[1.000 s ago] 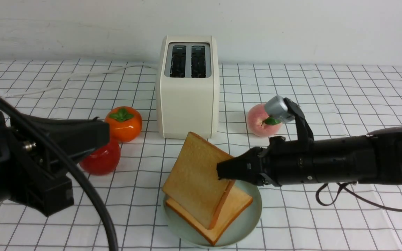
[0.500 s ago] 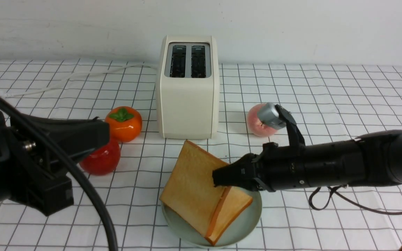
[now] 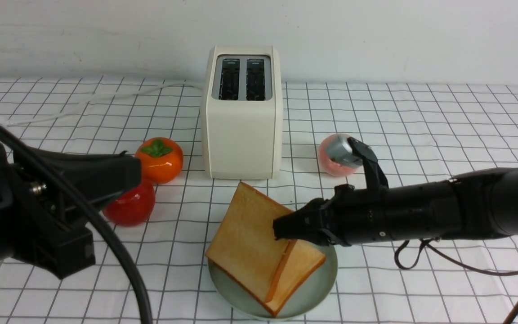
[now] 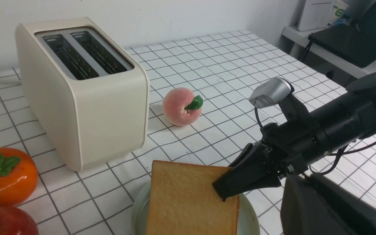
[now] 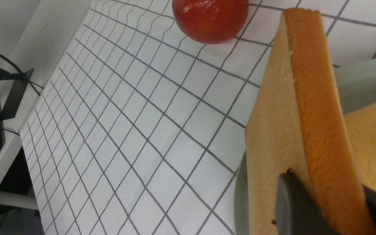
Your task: Take toasted bread from bread machine on white checkered table place on plate.
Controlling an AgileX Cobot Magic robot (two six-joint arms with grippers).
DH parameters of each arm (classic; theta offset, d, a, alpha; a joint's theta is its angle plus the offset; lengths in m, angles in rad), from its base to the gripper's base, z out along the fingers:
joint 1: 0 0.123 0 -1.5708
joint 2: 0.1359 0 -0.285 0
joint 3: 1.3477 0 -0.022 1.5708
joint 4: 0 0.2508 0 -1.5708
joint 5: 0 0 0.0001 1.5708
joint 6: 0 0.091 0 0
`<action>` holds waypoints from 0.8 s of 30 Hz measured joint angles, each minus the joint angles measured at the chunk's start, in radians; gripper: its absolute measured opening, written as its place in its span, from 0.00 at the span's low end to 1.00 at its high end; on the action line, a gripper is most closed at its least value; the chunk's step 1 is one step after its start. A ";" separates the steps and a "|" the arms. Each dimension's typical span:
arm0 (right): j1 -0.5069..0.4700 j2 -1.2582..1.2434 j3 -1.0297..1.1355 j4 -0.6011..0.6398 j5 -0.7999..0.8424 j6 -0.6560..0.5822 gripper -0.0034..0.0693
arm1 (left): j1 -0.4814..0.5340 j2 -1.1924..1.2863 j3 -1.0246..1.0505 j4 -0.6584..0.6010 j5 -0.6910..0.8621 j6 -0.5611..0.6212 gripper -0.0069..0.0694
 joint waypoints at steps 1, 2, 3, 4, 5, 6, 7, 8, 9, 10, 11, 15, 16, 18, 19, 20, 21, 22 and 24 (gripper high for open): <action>0.000 0.000 0.000 0.000 -0.006 0.000 0.29 | 0.000 0.000 0.000 0.000 0.000 0.000 0.08; 0.000 0.000 0.000 0.000 -0.026 0.000 0.35 | 0.000 0.000 0.000 0.000 0.000 0.000 0.08; 0.000 0.000 0.000 0.000 -0.046 0.000 0.40 | 0.000 0.000 0.000 0.000 0.000 0.000 0.08; 0.000 0.000 0.000 0.000 -0.068 0.000 0.46 | 0.000 0.000 0.000 0.000 0.000 0.000 0.08; 0.000 0.000 0.000 -0.004 -0.085 0.000 0.52 | 0.000 0.000 0.000 0.000 0.000 0.000 0.08; 0.000 0.000 0.000 -0.006 -0.094 0.000 0.54 | 0.000 0.000 0.000 0.000 0.000 0.000 0.08; 0.000 0.000 0.000 -0.019 -0.110 0.000 0.59 | 0.000 0.000 0.000 0.000 0.000 0.000 0.08; -0.001 0.000 0.000 -0.040 -0.130 0.000 0.66 | 0.000 0.000 0.000 0.000 0.000 0.000 0.08; -0.007 0.000 0.000 -0.079 -0.144 0.001 0.75 | 0.000 0.000 0.000 0.000 0.000 0.000 0.08; -0.009 0.000 0.000 -0.090 -0.146 0.003 0.75 | 0.000 0.000 0.000 0.000 0.000 0.000 0.08; -0.020 0.000 0.000 -0.123 -0.151 0.019 0.81 | 0.000 0.000 0.000 0.000 0.000 0.000 0.08; -0.081 -0.023 0.000 -0.274 -0.155 0.150 0.85 | 0.000 0.000 0.000 0.001 -0.001 0.000 0.08; -0.108 -0.041 0.000 -0.345 -0.154 0.215 0.84 | 0.000 0.000 0.000 0.001 -0.004 0.000 0.08; -0.145 -0.083 0.000 -0.454 -0.151 0.314 0.81 | 0.000 0.000 0.000 0.001 -0.013 0.000 0.08; -0.168 -0.117 -0.002 -0.532 -0.142 0.380 0.78 | 0.000 0.000 0.000 0.001 -0.019 0.000 0.08; -0.188 -0.155 -0.007 -0.614 -0.125 0.450 0.75 | 0.000 0.001 0.000 0.001 -0.027 0.000 0.08; -0.204 -0.198 -0.017 -0.697 -0.098 0.523 0.71 | 0.000 0.001 0.000 0.001 -0.034 0.000 0.08; -0.218 -0.253 -0.034 -0.793 -0.064 0.600 0.67 | 0.000 0.003 0.000 0.001 -0.048 0.000 0.08; -0.225 -0.332 -0.064 -0.913 0.015 0.723 0.59 | 0.000 0.004 0.000 0.000 -0.071 0.000 0.07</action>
